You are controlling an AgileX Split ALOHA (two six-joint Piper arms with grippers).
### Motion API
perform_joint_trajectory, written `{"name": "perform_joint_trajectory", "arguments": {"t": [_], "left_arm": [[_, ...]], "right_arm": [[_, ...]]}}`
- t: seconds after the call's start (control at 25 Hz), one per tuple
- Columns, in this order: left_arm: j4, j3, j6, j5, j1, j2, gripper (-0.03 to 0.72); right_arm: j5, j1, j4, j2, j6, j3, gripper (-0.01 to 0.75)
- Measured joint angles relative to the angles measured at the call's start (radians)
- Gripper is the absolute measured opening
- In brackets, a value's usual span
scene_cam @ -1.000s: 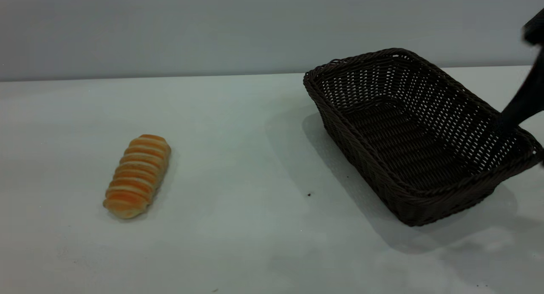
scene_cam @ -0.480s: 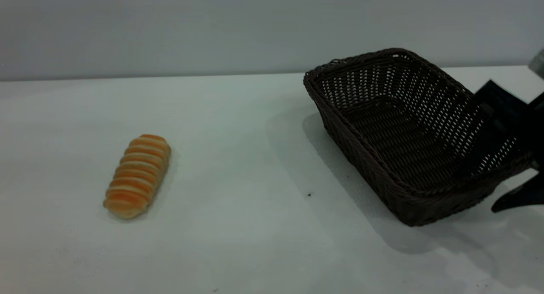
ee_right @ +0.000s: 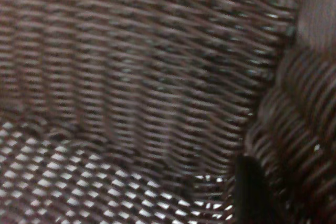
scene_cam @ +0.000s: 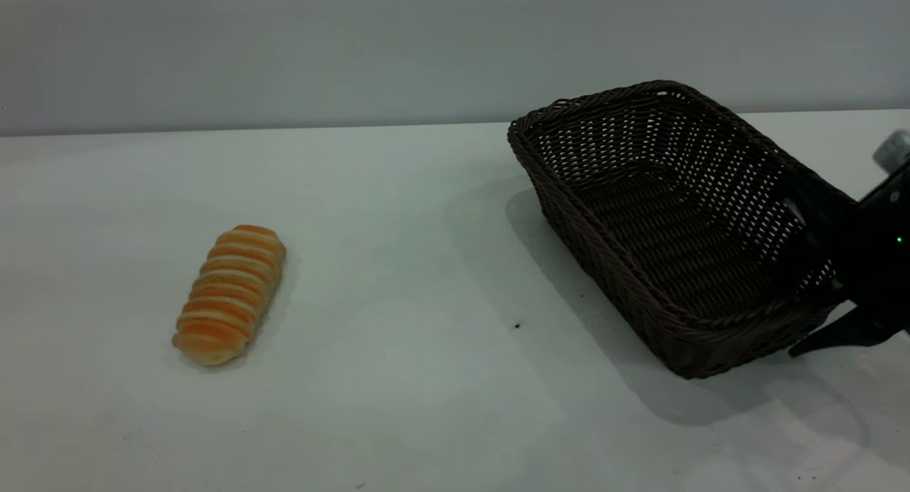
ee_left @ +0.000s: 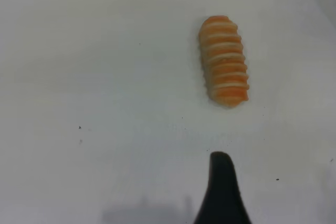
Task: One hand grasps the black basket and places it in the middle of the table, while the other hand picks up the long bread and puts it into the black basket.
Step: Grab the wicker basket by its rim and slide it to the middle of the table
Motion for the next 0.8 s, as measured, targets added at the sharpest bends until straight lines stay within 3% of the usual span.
{"name": "perform_joint_trajectory", "arguments": {"t": [0.08, 0.16, 0.44, 0.8], "left_arm": [[-0.001, 0.000, 0.001, 0.000, 0.000, 0.000, 0.581], [-0.001, 0.000, 0.001, 0.000, 0.000, 0.000, 0.581], [-0.001, 0.000, 0.006, 0.000, 0.000, 0.000, 0.581], [-0.001, 0.000, 0.006, -0.005, 0.000, 0.000, 0.581]], "right_arm": [[0.000, 0.000, 0.018, 0.005, 0.012, -0.001, 0.139], [-0.004, 0.000, 0.034, 0.005, 0.018, -0.003, 0.092], [0.060, -0.007, -0.028, 0.004, -0.047, -0.033, 0.092], [0.509, 0.032, -0.498, 0.066, -0.158, -0.414, 0.092]]}}
